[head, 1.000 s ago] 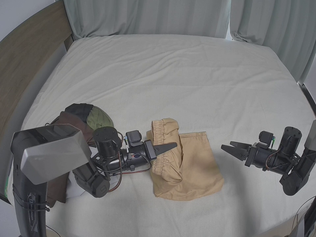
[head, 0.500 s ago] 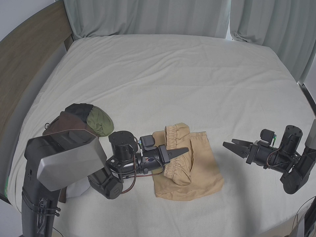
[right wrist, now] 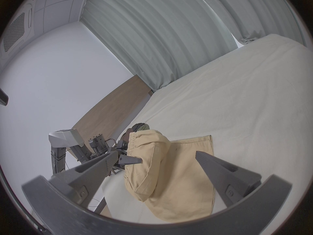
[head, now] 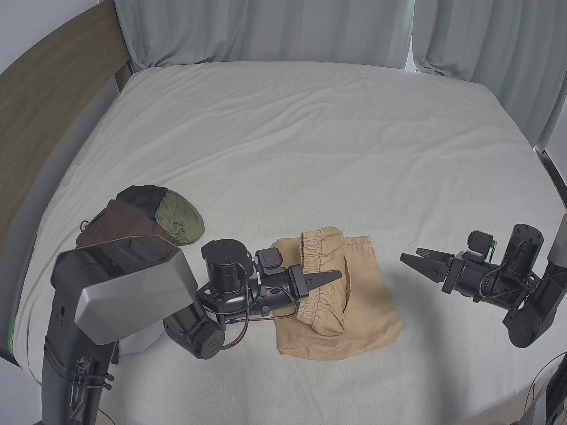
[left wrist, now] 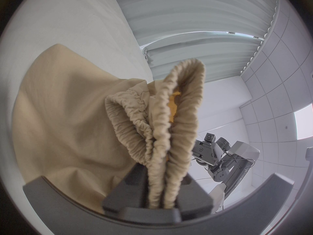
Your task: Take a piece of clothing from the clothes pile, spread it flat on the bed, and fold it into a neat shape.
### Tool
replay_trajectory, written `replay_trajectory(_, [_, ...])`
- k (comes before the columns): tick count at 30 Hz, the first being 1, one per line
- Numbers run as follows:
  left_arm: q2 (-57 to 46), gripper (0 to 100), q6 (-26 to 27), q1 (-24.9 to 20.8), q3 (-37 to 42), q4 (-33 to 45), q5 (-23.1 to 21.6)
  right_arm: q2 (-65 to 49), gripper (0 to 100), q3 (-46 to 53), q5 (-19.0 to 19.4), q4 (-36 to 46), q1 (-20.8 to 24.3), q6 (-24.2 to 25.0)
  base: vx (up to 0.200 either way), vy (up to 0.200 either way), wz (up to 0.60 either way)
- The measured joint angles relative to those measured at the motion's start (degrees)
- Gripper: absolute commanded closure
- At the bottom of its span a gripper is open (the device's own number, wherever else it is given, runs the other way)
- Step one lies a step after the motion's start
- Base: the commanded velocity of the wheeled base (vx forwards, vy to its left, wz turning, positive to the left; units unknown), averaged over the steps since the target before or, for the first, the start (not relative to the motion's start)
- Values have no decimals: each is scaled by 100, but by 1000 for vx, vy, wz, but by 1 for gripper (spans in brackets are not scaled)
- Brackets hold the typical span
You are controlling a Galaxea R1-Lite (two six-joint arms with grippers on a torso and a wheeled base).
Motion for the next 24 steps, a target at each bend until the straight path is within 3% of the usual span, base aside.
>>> replay_trajectory(14, [22,0,35,68,-18,-37,77,5,0,22,0,0,44,-5,0,0,0])
replay_trajectory(24, [-788,0,330,446,745,-39,77,-30,0,72,-5,2,129,-12,0,0,0])
